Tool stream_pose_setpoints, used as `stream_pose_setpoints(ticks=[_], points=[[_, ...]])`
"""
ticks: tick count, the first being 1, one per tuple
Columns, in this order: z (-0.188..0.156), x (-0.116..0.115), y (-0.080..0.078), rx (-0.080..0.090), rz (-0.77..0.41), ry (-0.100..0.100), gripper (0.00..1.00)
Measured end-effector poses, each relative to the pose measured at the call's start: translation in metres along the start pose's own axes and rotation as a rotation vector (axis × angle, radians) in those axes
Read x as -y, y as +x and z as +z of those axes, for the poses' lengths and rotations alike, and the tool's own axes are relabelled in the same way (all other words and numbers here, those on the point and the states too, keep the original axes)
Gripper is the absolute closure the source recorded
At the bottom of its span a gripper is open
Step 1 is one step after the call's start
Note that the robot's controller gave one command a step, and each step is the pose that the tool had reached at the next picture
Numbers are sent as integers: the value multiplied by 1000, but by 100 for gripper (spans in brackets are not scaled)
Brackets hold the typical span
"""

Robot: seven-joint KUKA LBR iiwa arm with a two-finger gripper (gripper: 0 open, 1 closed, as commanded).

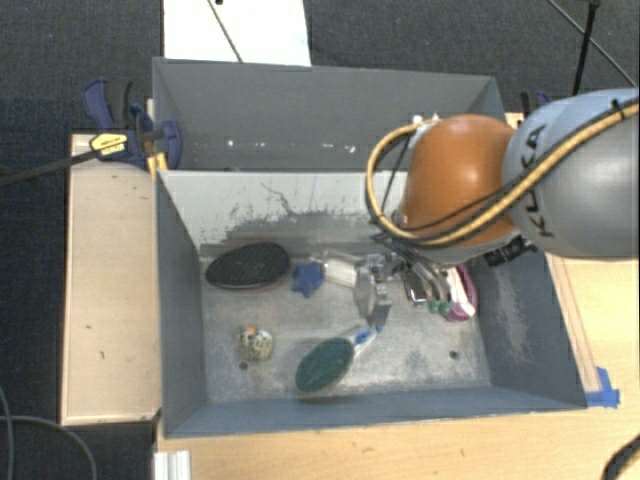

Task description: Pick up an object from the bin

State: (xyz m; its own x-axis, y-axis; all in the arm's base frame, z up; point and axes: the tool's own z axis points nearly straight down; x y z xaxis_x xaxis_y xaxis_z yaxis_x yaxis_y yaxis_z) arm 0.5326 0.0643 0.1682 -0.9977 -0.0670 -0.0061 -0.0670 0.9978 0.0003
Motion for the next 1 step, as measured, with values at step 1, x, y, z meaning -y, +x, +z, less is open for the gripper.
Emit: stream_pose_setpoints(ticks=[1], points=[[0,-5,1,-2,-6,-1,0]])
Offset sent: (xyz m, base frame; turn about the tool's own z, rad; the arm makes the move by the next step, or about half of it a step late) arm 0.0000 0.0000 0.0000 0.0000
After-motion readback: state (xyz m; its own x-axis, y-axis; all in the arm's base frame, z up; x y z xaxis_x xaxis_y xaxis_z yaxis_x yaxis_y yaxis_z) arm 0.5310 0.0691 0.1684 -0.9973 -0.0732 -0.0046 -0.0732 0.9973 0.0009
